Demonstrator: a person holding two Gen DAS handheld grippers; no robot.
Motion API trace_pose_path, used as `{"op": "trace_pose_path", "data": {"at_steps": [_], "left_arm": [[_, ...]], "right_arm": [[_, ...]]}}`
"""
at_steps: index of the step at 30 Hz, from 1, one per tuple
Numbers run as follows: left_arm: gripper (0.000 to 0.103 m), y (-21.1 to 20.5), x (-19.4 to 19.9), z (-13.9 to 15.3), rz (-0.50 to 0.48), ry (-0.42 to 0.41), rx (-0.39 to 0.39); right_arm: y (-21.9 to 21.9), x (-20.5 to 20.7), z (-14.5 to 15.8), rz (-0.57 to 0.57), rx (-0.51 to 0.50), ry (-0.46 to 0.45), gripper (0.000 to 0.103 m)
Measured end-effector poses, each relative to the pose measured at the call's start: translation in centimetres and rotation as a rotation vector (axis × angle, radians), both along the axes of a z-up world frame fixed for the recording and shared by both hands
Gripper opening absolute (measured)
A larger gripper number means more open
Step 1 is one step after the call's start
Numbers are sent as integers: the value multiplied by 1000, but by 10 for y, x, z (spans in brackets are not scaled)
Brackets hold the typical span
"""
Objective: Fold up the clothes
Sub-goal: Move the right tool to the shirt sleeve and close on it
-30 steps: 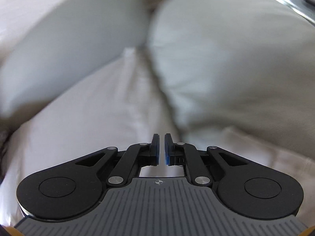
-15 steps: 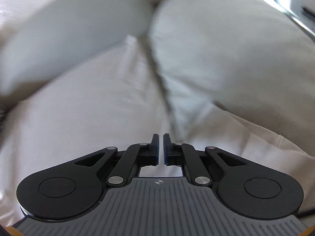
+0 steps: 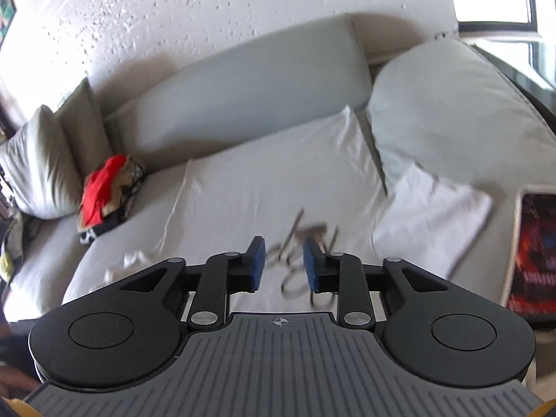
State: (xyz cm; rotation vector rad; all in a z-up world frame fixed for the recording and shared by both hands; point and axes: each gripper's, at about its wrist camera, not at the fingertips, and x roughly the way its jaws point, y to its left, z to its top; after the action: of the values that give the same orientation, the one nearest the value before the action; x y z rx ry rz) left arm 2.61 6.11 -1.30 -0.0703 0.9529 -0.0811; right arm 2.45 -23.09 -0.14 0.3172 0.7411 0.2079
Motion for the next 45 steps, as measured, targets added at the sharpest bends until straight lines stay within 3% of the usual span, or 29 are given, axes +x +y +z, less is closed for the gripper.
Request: {"op": "trace_pose_path", "data": {"at_steps": [4, 9, 14, 19, 22, 30, 33, 38, 40, 42, 45], "left_arm": [[72, -1, -18, 0, -11, -1, 28], [74, -17, -19, -26, 59, -35, 91], [76, -42, -12, -53, 27, -77, 120], [77, -53, 7, -79, 40, -13, 147], [78, -52, 1, -83, 65, -22, 138], [75, -58, -25, -77, 31, 60, 140], [76, -66, -32, -70, -1, 27, 121], [79, -74, -33, -61, -13, -6, 96], [80, -75, -35, -60, -18, -23, 104], [80, -76, -35, -59, -14, -41, 104], [81, -75, -33, -60, 1, -43, 91]], "right_arm": [[3, -19, -20, -5, -1, 51, 34], [16, -17, -59, -14, -31, 115, 35], [34, -14, -81, 27, -91, 88, 35], [50, -3, -100, 69, -171, 88, 34], [48, -5, -114, 62, -202, 140, 33], [14, -30, -99, -19, -143, 229, 34], [-1, -36, -88, -68, -84, 174, 46], [-26, -38, -72, -184, -59, 65, 49], [-42, -38, -69, -261, -47, 7, 59], [-61, -39, -68, -350, -42, -72, 59], [-81, -30, -69, -405, -66, -112, 55]]}}
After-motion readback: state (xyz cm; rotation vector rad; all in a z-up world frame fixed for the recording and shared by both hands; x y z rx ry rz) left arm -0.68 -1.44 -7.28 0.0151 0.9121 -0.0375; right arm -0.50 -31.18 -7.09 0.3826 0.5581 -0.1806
